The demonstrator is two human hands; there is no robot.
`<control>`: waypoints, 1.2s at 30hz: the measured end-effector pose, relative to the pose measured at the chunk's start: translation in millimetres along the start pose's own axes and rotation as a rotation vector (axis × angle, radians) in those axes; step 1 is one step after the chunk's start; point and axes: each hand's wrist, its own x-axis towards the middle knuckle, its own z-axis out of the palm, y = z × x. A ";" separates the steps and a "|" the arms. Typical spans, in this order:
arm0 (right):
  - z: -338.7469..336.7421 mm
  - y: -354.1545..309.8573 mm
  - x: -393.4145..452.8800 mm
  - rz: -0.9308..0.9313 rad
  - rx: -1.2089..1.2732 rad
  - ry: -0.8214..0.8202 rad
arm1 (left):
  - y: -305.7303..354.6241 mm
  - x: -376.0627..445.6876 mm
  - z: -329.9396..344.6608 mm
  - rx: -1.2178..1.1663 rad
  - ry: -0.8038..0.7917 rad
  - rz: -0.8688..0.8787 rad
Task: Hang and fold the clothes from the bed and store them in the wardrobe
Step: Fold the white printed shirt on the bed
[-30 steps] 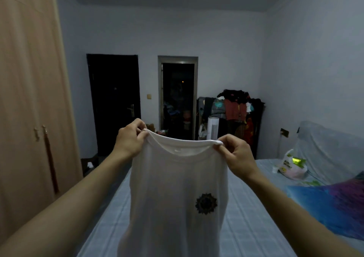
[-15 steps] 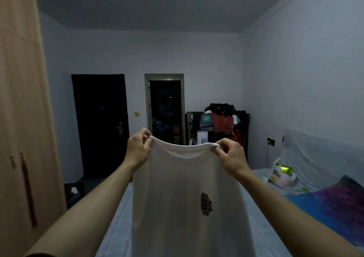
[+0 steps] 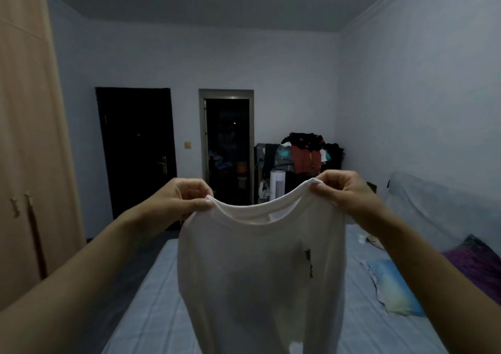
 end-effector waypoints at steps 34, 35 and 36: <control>154.3 17.1 -27.1 0.105 0.242 0.111 | -10.0 -12.4 123.7 0.083 0.661 -0.051; 152.3 17.3 -29.7 0.103 0.248 0.093 | -8.1 -13.2 124.8 0.065 0.644 -0.070; 151.3 18.5 -31.5 0.106 0.228 0.092 | -6.6 -13.4 125.8 0.040 0.617 -0.100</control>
